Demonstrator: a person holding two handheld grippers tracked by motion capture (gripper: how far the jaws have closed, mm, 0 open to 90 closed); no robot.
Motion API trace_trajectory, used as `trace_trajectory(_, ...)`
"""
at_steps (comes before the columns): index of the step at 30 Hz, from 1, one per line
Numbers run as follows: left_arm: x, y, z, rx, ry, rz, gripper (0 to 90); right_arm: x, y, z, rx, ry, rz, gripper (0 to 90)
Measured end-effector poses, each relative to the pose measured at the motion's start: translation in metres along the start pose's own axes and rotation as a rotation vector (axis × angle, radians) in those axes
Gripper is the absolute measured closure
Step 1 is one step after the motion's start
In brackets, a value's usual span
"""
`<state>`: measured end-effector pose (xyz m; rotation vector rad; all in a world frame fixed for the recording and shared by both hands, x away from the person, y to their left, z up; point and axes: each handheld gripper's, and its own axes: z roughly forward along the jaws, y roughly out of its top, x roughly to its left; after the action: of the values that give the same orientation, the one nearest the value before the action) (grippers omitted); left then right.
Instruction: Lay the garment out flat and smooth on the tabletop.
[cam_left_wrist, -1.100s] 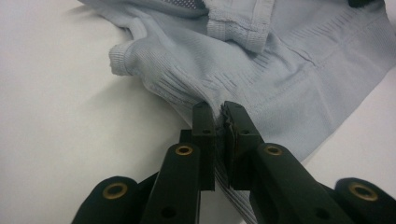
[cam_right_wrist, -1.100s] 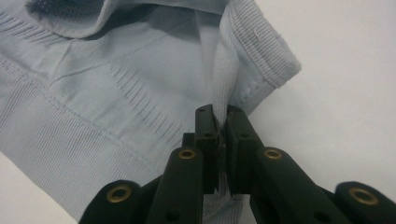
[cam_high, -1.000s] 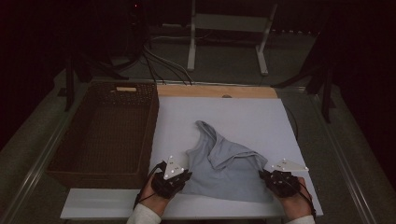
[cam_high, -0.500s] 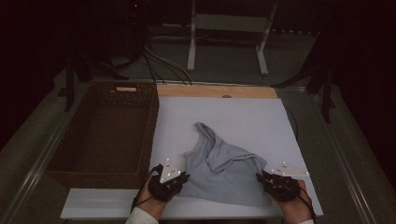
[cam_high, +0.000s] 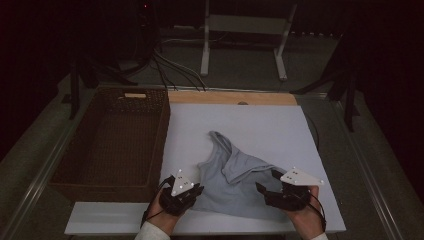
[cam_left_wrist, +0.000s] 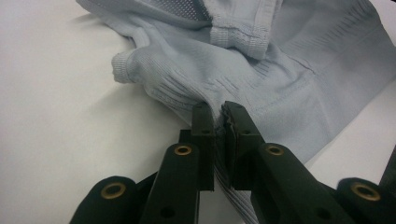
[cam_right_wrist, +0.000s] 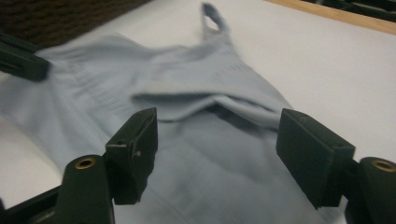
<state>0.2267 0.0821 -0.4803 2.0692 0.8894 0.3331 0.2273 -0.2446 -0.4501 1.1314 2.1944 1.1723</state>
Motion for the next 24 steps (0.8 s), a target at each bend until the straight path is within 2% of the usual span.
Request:
trace_trajectory(14, -0.001, 0.000, 0.000, -0.007, 0.002, 0.006, 83.6, 0.025, 0.020, 0.027, 0.000, 0.073, -0.055, 26.7)
trace_trajectory(24, -0.002, 0.001, 0.000, -0.013, 0.006, 0.010, 83.6, 0.034, 0.028, 0.042, 0.010, 0.091, -0.083, 27.1)
